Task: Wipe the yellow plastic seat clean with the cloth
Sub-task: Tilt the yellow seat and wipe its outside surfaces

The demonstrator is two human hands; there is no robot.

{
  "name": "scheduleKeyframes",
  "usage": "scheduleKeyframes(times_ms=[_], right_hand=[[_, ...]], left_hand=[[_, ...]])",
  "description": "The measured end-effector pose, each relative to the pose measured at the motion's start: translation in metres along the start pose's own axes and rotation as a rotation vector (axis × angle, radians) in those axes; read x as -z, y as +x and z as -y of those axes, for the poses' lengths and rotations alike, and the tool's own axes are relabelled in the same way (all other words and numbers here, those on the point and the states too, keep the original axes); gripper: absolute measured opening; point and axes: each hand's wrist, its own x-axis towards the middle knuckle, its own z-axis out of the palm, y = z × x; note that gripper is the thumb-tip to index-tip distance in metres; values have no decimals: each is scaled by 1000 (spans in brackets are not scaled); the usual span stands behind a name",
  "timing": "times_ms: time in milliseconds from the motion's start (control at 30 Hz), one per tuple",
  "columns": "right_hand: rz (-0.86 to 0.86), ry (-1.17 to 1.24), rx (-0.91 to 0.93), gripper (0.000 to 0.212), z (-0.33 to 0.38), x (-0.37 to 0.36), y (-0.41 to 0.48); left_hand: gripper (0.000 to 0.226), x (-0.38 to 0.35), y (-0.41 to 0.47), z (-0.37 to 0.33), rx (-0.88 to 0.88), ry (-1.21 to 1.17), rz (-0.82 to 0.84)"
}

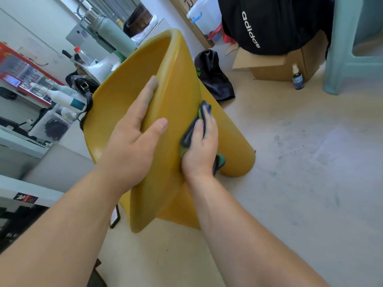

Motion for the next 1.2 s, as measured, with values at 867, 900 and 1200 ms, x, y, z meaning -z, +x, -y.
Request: scheduleKeyframes(times_ms=[867, 900, 1200], right_hand=[[180, -101, 238, 49, 0, -25, -88], [164, -83, 252, 46, -1, -26, -70], [243, -429, 123, 47, -78, -1, 60]], left_hand=[[54, 15, 23, -13, 87, 770, -185], [54, 15, 25, -12, 67, 810, -178], [53, 14, 18, -16, 39, 829, -140]])
